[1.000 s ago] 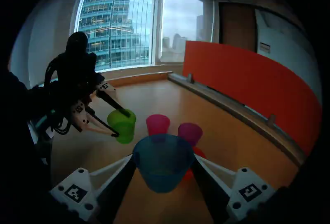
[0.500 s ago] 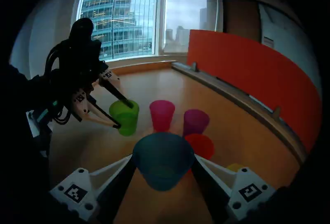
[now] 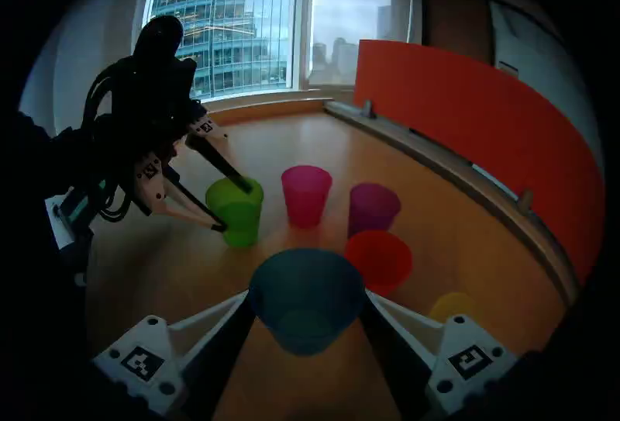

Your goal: Pour water

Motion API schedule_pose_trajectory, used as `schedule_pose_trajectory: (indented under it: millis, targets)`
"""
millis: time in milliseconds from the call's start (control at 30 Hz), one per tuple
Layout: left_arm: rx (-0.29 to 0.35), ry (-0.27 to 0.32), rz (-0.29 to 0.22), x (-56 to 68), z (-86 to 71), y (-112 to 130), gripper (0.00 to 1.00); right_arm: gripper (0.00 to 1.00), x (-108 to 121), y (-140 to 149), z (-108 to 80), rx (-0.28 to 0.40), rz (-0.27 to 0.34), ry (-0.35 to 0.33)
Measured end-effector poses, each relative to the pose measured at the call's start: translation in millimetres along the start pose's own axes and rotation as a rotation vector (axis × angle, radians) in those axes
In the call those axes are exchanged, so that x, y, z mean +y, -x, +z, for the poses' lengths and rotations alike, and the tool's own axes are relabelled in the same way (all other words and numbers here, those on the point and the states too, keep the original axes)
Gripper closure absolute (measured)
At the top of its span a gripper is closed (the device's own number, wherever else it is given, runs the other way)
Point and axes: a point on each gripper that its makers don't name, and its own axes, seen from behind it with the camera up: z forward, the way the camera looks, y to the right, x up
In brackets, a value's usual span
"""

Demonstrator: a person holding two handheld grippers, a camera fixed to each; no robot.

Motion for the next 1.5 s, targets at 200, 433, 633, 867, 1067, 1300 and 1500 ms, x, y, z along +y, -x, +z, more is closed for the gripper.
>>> schedule_pose_trajectory:
  millis: [200, 433, 633, 867, 1067, 1300, 1500]
  targets:
    - [-0.008, 0.007, -0.014, -0.5, 3.9, 7.3, 0.13, 0.08, 1.5, 3.5, 2.8, -0.008, -0.001, 0.003]
    - [-0.001, 0.013, -0.033, -1.9, 2.3, 10.3, 0.12, 0.08, 2.6, 3.1, 5.7, -0.007, -0.001, 0.009]
    - [-0.002, 0.024, -0.051, -2.3, 0.2, 13.6, 0.12, 0.08, -0.1, 3.8, 9.0, -0.010, -0.007, 0.006]
    - [-0.001, 0.035, -0.068, -2.9, 0.3, 14.8, 0.03, 0.08, -3.2, 4.7, 11.8, -0.017, -0.013, 0.005]
    - [-0.004, 0.045, -0.064, 0.4, 0.0, 17.3, 0.02, 0.08, -4.0, 6.3, 14.6, -0.020, -0.010, 0.005]
    - [-0.023, 0.030, -0.049, -1.6, -3.4, 25.9, 0.02, 0.08, -7.3, 12.4, 21.4, -0.031, -0.011, 0.002]
    - [-0.031, 0.022, -0.063, -3.2, -7.1, 34.1, 0.02, 0.08, -10.3, 19.9, 26.9, -0.044, -0.013, -0.001]
